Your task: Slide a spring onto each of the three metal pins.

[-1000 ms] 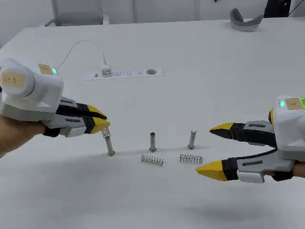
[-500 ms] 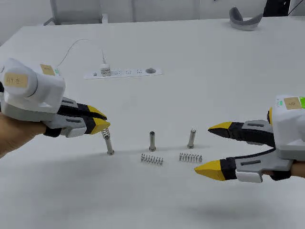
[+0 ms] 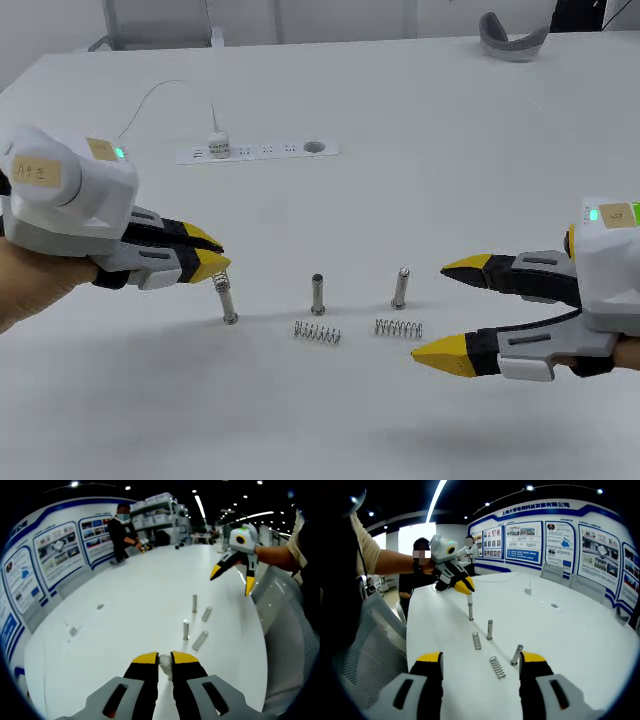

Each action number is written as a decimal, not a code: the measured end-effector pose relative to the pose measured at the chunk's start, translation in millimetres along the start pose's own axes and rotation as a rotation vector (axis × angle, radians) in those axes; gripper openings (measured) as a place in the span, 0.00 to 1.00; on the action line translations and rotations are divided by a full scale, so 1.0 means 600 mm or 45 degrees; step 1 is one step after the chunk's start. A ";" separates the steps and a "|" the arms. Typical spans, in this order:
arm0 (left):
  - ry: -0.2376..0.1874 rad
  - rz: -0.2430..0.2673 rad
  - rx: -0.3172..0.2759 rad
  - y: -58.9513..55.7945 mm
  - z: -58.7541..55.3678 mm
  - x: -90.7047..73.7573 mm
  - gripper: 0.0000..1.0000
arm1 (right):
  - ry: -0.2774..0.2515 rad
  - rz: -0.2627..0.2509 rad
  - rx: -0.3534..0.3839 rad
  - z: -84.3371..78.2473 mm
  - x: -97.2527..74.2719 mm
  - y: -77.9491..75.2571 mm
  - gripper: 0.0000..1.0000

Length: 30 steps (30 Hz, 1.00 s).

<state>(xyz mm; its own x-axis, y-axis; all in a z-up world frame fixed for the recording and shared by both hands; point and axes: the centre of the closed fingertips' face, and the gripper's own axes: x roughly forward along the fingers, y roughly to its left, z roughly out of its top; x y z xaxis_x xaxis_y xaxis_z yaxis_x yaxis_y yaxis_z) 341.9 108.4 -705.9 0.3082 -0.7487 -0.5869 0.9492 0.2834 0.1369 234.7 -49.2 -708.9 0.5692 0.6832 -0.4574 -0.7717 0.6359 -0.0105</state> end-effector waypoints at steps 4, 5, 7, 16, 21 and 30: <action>0.007 -0.004 -0.001 -0.002 -0.004 0.003 0.08 | -0.001 0.002 0.002 0.000 0.001 0.001 0.63; 0.009 -0.004 0.000 -0.002 -0.006 0.004 0.08 | 0.001 0.004 0.001 0.000 0.002 0.002 0.63; 0.011 -0.004 -0.001 -0.003 -0.007 0.005 0.08 | 0.000 0.005 0.001 0.000 0.003 0.002 0.63; 0.017 -0.005 -0.014 -0.003 -0.019 0.013 0.08 | 0.005 0.003 0.005 -0.002 0.002 0.001 0.63; 0.030 -0.012 -0.013 -0.005 -0.027 0.020 0.08 | 0.003 0.002 0.009 -0.002 0.002 0.001 0.63; 0.047 -0.021 -0.005 -0.008 -0.037 0.030 0.08 | 0.007 0.002 0.015 -0.004 0.003 0.002 0.63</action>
<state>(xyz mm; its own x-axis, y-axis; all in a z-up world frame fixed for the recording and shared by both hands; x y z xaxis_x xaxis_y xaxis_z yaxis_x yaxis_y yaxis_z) 341.6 106.9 -734.7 0.2899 -0.7306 -0.6182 0.9538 0.2736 0.1239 233.8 -48.2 -711.9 0.5664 0.6824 -0.4621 -0.7691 0.6391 0.0010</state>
